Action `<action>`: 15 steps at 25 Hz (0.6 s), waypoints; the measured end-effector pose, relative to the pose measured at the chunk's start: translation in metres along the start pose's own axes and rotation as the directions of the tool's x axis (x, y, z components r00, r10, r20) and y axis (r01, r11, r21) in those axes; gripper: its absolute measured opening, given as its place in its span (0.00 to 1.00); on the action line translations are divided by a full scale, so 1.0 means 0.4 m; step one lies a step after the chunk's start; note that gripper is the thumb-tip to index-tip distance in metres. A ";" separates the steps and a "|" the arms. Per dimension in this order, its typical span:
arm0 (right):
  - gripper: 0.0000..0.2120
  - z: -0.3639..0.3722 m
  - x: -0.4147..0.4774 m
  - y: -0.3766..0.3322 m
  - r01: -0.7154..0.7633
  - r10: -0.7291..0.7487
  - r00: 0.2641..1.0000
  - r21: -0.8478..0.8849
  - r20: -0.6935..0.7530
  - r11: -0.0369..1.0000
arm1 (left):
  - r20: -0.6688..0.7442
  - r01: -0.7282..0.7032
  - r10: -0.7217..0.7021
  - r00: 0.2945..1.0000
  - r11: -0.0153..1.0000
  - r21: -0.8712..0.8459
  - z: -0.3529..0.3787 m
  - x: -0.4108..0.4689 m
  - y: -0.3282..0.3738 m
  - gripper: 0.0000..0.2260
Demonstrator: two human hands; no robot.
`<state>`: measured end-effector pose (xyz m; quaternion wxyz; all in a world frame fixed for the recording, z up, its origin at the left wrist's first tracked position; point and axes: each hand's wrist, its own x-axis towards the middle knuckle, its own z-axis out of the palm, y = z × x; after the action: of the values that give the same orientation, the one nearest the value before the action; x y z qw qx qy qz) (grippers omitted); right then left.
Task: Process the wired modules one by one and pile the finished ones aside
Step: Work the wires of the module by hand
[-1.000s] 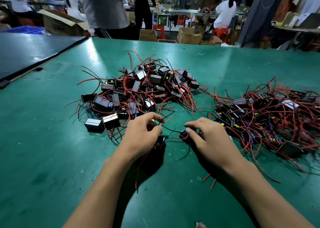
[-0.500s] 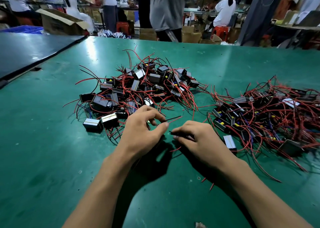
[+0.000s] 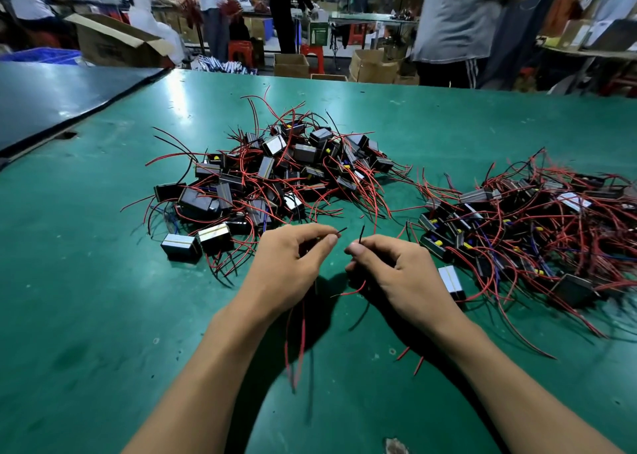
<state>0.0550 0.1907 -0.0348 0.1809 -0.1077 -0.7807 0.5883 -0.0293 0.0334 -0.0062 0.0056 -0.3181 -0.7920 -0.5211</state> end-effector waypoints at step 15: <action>0.06 0.000 -0.001 -0.009 0.081 -0.082 0.997 -0.128 0.003 0.988 | -0.011 0.004 -0.005 1.000 0.997 -0.078 0.023 -0.001 0.007 0.05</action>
<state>0.0556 0.1893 -0.0314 0.1984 -0.0876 -0.8203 0.5292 -0.0245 0.0415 -0.0084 -0.0034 -0.3133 -0.7717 -0.5534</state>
